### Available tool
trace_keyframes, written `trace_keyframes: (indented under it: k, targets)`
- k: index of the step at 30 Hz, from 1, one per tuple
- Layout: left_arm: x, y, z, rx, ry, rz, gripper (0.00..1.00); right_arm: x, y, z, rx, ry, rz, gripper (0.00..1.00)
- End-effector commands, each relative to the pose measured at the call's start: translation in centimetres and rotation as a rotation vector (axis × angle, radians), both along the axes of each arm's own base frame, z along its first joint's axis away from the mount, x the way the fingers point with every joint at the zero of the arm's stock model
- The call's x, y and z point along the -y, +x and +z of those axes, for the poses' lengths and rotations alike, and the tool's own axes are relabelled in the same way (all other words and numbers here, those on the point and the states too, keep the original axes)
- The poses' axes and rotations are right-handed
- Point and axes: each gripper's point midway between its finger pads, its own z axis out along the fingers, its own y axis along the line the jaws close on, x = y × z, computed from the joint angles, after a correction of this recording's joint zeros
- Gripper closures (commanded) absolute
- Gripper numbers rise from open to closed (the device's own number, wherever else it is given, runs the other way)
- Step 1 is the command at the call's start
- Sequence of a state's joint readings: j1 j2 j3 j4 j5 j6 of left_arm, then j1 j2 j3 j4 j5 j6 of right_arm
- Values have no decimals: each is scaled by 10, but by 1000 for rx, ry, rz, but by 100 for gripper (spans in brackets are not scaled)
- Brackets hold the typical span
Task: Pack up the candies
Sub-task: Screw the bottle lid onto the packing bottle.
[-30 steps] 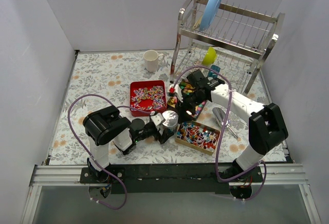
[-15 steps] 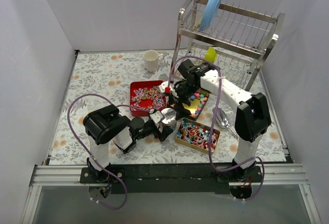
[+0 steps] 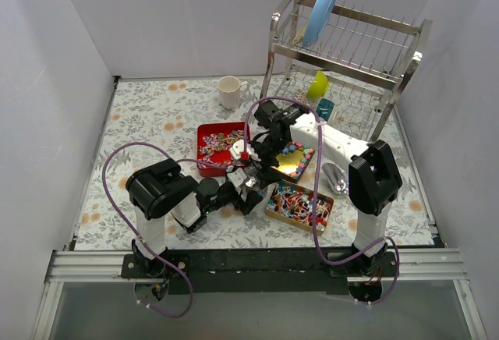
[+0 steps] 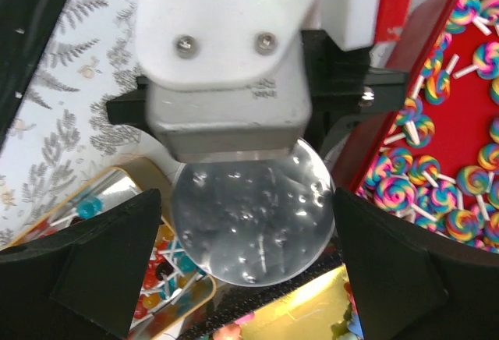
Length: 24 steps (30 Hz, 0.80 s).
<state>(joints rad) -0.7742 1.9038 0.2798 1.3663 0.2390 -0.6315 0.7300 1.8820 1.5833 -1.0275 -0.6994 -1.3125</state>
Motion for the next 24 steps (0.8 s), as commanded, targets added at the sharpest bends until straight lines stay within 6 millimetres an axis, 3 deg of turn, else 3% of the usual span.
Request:
trace_keyframes:
  k: [1,4,8,13,16,20,24]
  targets:
    - [-20,-12,-45,-141,121,33,100,5,11,-14,50,-45,-28,2]
    - [-19,-12,-44,-140,120,33,100,7,12,-19,41,-55,-31,2]
    - [-20,-12,-45,-139,121,36,100,8,12,-19,26,-58,-46,11]
    - [-20,-12,-46,-143,123,38,100,8,18,-22,-13,-79,-163,31]
    - [-20,-11,-45,-141,124,44,100,11,11,-29,-59,-89,-253,35]
    - [-21,-9,-47,-143,128,50,100,25,-18,-45,-237,-175,-401,38]
    - [-20,-9,-54,-182,153,52,100,29,-28,-47,-287,-187,-440,39]
